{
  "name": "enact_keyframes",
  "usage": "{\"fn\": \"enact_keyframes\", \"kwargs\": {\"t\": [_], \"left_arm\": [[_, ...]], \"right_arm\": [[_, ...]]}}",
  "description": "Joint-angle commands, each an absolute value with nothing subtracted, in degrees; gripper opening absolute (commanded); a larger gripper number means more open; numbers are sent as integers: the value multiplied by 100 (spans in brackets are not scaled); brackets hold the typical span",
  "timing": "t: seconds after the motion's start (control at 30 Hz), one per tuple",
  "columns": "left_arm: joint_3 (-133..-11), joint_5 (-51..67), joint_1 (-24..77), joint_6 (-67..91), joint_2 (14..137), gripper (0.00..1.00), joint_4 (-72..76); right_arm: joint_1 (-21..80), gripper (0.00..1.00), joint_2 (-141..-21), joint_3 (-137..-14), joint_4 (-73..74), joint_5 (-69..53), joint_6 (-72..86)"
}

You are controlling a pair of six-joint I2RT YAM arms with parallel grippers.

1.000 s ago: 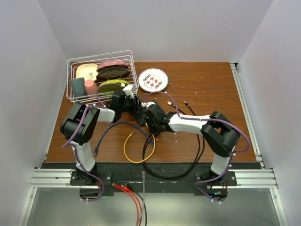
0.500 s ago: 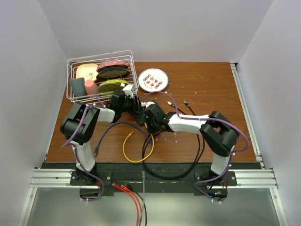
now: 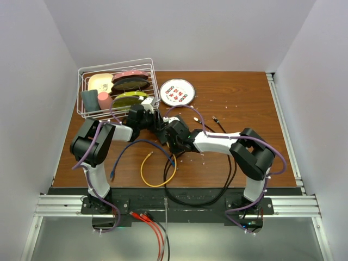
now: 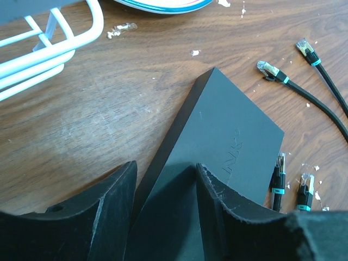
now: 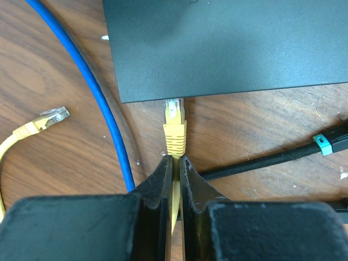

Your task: Insert the plug into the switch port

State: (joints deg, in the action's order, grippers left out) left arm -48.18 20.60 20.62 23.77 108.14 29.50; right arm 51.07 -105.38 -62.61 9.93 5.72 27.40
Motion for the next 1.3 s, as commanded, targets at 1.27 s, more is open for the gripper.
{"fn": "enact_keyframes", "kwargs": {"t": [1.27], "left_arm": [[-4640, 2636, 2364, 1978, 11663, 12, 2048]], "right_arm": [[5080, 0, -10608, -7110, -281, 1643, 2285]]}}
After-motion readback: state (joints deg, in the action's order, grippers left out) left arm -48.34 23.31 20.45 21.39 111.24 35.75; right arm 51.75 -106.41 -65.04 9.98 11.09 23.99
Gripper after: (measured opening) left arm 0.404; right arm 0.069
